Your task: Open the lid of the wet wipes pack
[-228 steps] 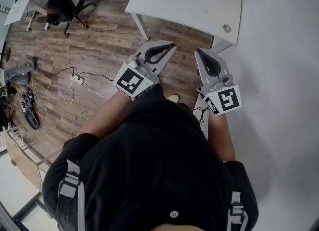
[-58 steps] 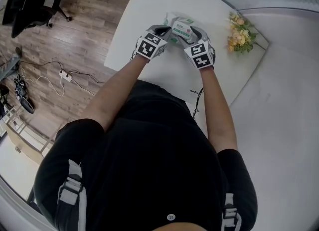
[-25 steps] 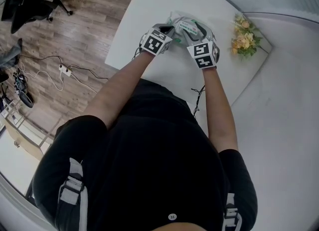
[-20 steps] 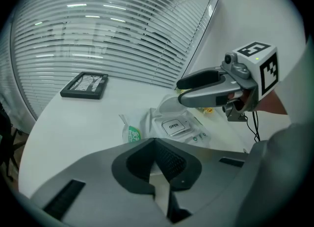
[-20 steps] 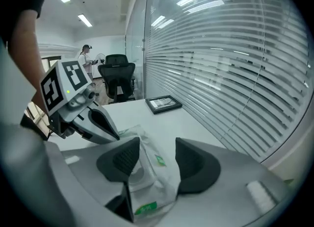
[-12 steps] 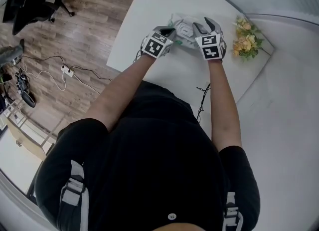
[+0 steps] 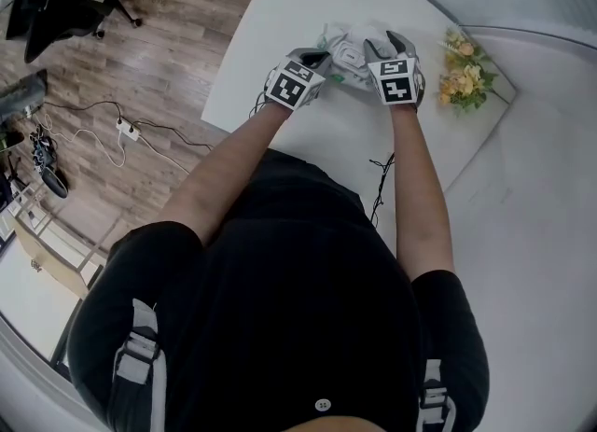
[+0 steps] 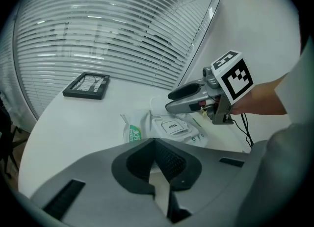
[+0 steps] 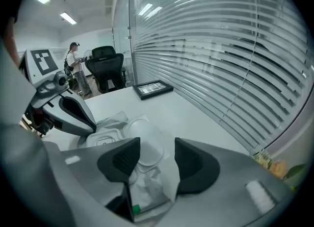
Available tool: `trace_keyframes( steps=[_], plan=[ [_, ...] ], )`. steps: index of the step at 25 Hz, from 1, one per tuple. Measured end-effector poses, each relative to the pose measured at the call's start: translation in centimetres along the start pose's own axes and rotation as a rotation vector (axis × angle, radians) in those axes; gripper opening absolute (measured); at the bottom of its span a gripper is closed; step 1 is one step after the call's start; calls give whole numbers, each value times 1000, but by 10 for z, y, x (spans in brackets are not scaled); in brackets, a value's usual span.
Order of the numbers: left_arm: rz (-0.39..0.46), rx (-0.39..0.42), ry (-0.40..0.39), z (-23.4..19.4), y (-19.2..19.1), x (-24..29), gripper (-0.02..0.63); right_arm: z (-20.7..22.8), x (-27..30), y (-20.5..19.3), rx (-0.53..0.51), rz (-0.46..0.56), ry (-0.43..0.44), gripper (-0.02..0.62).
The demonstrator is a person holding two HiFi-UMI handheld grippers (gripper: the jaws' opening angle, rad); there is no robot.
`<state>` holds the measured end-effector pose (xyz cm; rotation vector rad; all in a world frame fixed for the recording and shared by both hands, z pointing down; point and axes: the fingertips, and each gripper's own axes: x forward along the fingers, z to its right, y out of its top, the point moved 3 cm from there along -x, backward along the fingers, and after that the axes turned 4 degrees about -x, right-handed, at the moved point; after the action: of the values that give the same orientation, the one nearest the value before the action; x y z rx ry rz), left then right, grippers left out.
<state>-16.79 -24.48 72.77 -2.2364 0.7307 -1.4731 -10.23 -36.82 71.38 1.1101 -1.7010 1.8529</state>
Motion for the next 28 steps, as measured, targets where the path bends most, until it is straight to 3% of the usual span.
trace_keyframes(
  steps=[5, 21, 28],
  plan=[
    [62, 33, -27, 17, 3, -21, 5, 0, -21, 0, 2, 10, -9, 232],
    [308, 186, -63, 83, 42, -118, 5, -37, -141, 21, 101, 262, 7, 230],
    [411, 266, -62, 116, 58, -161, 5, -61, -198, 36, 53, 381, 32, 170]
  ],
)
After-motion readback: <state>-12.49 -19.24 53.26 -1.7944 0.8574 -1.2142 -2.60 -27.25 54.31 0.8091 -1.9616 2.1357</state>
